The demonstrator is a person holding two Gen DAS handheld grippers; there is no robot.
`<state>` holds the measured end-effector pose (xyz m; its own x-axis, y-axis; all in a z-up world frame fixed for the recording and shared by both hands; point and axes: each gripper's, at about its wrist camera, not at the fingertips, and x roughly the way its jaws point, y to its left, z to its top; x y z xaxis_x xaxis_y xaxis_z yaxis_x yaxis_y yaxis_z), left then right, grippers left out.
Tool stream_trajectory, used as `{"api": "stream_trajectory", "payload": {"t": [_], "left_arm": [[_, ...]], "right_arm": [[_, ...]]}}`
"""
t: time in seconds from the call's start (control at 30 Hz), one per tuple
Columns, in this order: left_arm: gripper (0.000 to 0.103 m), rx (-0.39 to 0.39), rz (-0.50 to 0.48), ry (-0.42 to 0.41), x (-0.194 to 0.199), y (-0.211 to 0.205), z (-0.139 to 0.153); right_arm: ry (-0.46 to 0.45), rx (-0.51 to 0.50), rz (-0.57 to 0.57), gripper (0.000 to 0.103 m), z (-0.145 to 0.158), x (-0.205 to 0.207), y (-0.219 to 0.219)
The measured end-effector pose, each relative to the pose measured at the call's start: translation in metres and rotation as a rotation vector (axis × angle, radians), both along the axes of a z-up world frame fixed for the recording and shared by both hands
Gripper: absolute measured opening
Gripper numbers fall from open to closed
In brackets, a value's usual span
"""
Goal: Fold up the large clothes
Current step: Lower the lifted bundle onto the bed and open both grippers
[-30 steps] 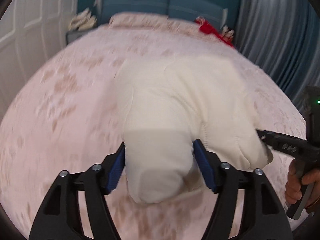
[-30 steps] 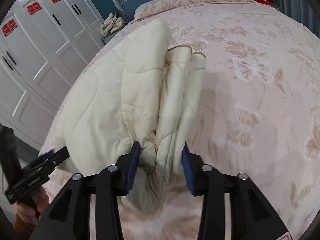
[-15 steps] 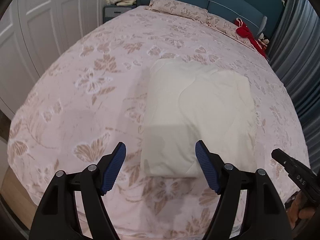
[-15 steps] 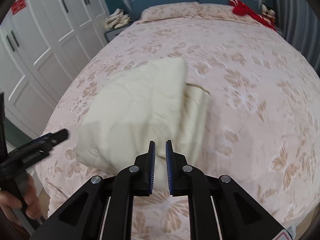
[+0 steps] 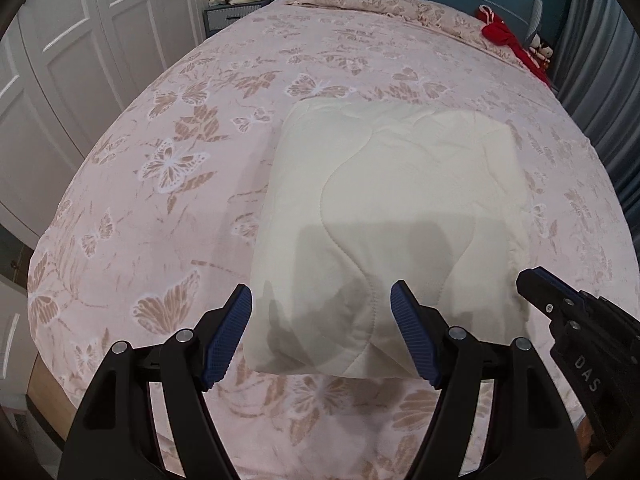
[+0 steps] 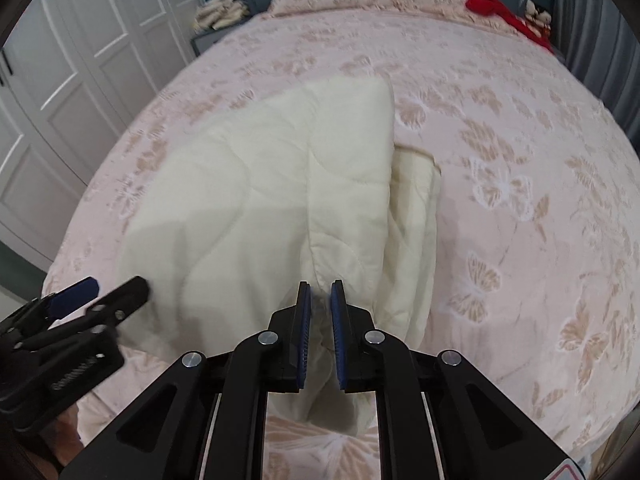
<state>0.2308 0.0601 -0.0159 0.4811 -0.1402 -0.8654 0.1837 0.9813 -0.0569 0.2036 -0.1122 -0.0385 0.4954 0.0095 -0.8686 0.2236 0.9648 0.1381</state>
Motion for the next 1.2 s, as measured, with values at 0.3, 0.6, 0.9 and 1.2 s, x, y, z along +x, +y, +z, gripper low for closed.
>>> {"api": "stream_trajectory", "payload": {"t": [0.3,0.6,0.9,1.2], "left_arm": [[0.071,0.012,0.012,0.074,0.007,0.002,-0.037],[0.08,0.049,0.003,0.081,0.004,-0.001,-0.067],[0.082,0.029,0.021,0.088,-0.003,0.003,-0.065],[0.078,0.072,0.011,0.067,-0.035,-0.003,-0.054]], "right_arm": [[0.083,0.035,-0.025,0.007,-0.041,0.012,-0.01],[0.113,0.019,-0.007,0.006,-0.067,0.019,-0.011],[0.051,0.048,-0.009,0.008,-0.022,-0.008,-0.01],[0.11,-0.001,0.016,0.009,-0.054,-0.024,-0.007]]}}
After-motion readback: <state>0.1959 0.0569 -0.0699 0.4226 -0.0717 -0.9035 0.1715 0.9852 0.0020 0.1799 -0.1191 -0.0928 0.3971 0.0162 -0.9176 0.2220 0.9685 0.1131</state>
